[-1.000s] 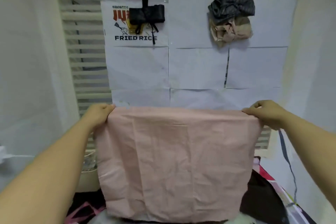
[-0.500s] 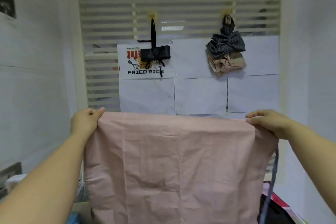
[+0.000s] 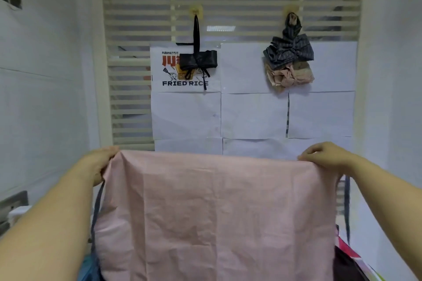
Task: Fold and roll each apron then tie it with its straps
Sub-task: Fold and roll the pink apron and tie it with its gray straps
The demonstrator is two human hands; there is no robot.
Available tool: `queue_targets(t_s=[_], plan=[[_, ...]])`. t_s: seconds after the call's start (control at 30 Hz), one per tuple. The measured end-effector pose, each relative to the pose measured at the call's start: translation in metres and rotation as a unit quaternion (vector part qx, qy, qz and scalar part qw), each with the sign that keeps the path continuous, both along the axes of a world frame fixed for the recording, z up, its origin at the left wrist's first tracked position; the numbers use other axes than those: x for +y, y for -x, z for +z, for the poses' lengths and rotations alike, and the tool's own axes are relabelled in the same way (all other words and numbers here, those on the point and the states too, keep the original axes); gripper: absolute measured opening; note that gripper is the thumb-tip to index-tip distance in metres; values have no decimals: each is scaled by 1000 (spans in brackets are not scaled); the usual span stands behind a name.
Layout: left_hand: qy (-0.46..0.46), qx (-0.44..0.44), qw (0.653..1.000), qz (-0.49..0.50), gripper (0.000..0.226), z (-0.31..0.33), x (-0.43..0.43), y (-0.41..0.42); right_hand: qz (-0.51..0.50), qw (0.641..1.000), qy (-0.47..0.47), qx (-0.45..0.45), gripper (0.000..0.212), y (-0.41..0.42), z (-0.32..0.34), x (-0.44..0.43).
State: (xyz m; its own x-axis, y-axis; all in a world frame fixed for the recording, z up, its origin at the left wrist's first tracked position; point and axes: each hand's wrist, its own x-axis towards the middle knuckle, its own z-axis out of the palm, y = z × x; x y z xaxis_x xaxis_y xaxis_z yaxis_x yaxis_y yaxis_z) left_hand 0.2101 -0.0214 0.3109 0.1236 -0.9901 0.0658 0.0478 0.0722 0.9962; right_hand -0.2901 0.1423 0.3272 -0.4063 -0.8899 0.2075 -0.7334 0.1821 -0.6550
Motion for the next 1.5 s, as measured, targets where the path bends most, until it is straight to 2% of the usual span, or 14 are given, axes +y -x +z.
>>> queue_targets(t_s=[0.07,0.13,0.27,0.33,0.47,0.53,0.7,0.83,0.93,1.1,1.27,1.33,1.43,1.5], plan=[[6,79,997,-16,29,3,1,1,73,992,6,-102,26,-3,0,3],[34,80,996,19,35,3,-2,6,115,986,-12,-119,32,-10,1,4],[59,-57,986,144,36,-6,-11,8,132,987,-64,63,20,-17,-2,-12],[63,-134,974,170,37,-11,-14,10,63,979,-62,182,15,-17,-6,-21],[49,-242,960,131,33,-18,-11,16,-129,921,-62,363,23,-21,-15,-28],[32,-268,960,71,27,-22,-11,20,-174,895,-83,403,26,-19,-23,-37],[13,-304,952,-40,14,-23,1,31,-141,987,20,79,27,-8,-36,-50],[-38,-115,987,-107,23,-24,-1,25,-109,972,147,-145,29,-3,-46,-49],[-63,-79,986,-130,35,-24,-3,20,-129,979,159,-21,27,-2,-46,-49],[-15,-381,922,-61,21,-29,-4,26,-82,981,158,78,4,1,-41,-50],[83,-462,883,22,11,-23,-5,42,-149,978,91,110,31,14,-43,-52],[112,-388,914,41,6,-27,-10,46,-179,975,95,90,31,19,-46,-51],[59,-113,992,-8,14,-26,-10,50,-178,974,137,22,25,17,-45,-46],[31,-30,998,-40,20,-24,-8,52,-177,968,180,-4,28,13,-43,-42]])
